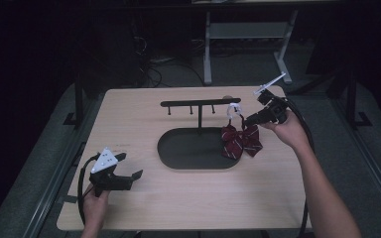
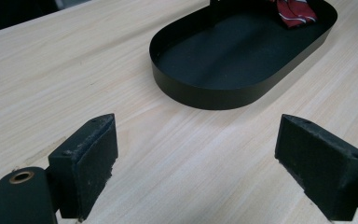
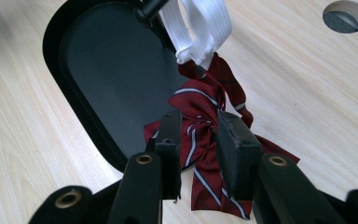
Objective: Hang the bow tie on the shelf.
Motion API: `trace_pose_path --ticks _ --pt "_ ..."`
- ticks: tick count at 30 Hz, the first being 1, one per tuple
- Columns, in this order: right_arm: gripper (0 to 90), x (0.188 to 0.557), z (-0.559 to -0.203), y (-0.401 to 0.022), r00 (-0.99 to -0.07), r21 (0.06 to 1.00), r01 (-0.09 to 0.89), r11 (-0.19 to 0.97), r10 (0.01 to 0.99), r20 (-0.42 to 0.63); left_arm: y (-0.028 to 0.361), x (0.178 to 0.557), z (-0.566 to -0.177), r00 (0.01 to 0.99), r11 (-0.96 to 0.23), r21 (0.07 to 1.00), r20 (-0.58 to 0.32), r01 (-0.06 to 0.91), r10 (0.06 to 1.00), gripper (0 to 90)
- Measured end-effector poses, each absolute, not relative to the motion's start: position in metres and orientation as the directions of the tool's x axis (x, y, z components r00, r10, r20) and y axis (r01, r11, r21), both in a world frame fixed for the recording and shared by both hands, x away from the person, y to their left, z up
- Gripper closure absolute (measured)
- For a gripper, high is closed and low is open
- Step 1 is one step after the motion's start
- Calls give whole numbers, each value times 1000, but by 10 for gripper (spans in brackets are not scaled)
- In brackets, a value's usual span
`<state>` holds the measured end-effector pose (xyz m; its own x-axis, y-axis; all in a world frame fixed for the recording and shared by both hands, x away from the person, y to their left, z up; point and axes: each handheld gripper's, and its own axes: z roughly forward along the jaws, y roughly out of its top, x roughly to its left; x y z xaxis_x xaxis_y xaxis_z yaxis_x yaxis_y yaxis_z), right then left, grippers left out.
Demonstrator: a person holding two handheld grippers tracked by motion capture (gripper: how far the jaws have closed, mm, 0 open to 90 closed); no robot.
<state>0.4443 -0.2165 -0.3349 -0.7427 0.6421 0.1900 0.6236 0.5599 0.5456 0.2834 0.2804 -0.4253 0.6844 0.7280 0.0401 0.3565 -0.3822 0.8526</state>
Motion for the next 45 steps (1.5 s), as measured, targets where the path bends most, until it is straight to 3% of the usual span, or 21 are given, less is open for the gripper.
trace_pose_path --ticks 45 --pt "595 430 -354 -236 -723 536 655 532 648 240 280 283 -425 686 -386 850 41 358 727 130"
